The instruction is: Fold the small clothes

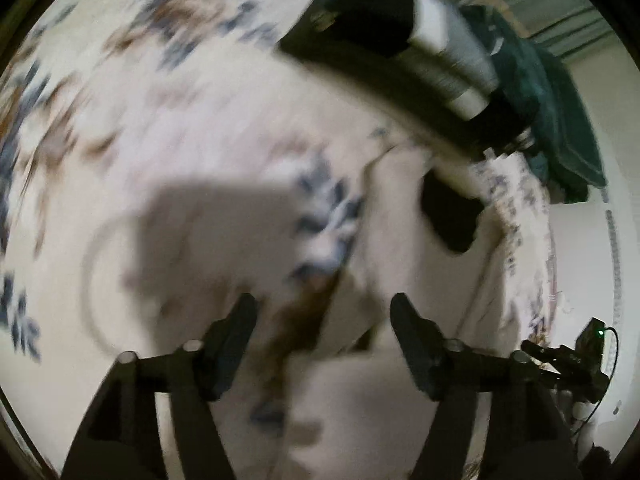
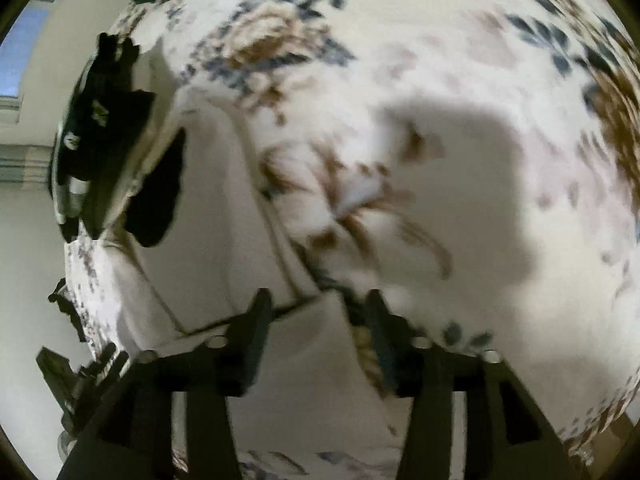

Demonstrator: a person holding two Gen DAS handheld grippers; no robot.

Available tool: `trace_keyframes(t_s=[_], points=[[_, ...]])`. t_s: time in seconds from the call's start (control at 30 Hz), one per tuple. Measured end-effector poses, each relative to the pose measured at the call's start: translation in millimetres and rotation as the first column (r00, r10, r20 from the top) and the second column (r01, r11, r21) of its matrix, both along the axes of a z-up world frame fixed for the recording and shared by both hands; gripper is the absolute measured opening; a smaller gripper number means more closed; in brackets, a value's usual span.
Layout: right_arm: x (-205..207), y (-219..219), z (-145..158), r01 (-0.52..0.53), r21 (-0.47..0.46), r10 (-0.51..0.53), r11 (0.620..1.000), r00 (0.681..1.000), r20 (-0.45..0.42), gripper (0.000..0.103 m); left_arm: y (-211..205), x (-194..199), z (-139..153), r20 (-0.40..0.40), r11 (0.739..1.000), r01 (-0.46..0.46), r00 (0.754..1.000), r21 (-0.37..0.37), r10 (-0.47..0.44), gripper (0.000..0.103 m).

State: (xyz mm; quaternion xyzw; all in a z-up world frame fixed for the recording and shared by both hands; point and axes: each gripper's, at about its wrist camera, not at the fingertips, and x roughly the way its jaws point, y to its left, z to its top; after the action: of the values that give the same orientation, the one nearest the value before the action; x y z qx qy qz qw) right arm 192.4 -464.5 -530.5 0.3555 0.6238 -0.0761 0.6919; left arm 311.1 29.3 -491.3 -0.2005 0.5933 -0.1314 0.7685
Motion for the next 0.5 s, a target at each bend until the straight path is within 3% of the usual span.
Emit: trace_keyframes(t_s=[0.07,0.2,0.33,0.47,0.5], points=[[19,4,4,-0.023,0.004,0.023,1.000,1.000,0.002,0.055,-14,18,4,0.017,0.999,0.025,1.000,0.022,-0.025,0.068],[82,16,8,-0.096,-0.039,0.097,0.995,0.995,0.018,0.055,-57,64,6,0.075,0.982,0.101,0.991,0.158,-0.114,0.068],[152,28,2,-0.206,-0.126,0.210,0.970,0.977,0.020,0.055,-98,103,-6,0.066,0.940,0.183,0.975,0.289,-0.210,0.068],[210,40,-19,-0.299,-0.179,0.300,0.937,0.954,-0.024,0.055,-125,135,-36,-0.007,0.881,0.256,0.961,0.397,-0.276,0.068],[222,42,-25,-0.318,-0.187,0.316,0.929,0.948,-0.042,0.055,-127,139,-41,-0.013,0.871,0.263,0.959,0.414,-0.283,0.056]])
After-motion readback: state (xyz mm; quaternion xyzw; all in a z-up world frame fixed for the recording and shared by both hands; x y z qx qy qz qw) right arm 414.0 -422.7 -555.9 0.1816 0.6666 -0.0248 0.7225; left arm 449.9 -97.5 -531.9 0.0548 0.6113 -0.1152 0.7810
